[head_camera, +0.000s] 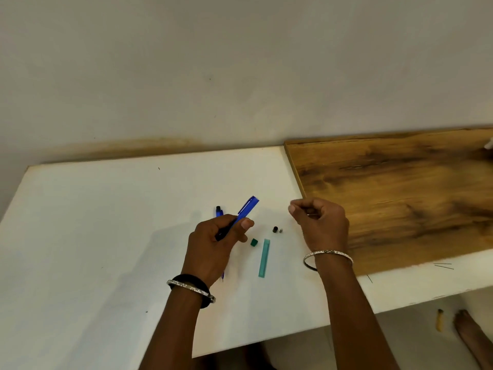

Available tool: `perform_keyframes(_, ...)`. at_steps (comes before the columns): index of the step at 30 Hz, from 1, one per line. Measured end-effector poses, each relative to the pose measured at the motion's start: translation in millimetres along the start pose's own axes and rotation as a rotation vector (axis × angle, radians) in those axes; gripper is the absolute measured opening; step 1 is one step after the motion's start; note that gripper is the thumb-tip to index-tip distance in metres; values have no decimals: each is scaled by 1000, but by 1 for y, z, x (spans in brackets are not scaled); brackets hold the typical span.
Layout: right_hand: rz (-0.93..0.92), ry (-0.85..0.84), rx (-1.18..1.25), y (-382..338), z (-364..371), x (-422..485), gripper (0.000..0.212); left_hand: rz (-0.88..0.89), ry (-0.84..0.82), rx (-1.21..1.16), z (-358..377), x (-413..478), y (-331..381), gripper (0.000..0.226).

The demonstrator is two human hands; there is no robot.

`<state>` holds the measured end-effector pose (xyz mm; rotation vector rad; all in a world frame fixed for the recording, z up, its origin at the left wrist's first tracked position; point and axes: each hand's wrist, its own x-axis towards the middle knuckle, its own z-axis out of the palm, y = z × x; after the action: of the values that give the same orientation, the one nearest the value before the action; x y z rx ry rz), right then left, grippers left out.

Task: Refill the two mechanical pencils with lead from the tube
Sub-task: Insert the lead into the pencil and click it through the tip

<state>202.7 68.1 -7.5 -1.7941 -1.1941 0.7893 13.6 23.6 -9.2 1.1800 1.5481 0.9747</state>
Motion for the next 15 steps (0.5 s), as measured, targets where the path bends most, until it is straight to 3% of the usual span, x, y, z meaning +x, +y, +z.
perform_keyframes(3, 29, -101, -200, 11, -4, 2, 12, -3, -10, -40, 3, 0, 2, 49)
perform_keyframes(8, 16, -284, -391, 15, 6, 1, 27, -3, -3, 35, 4, 0, 2, 38)
perform_keyframes(15, -63, -182, -484, 17, 11, 0, 12, 23, -6, 88, 4, 0, -3, 27)
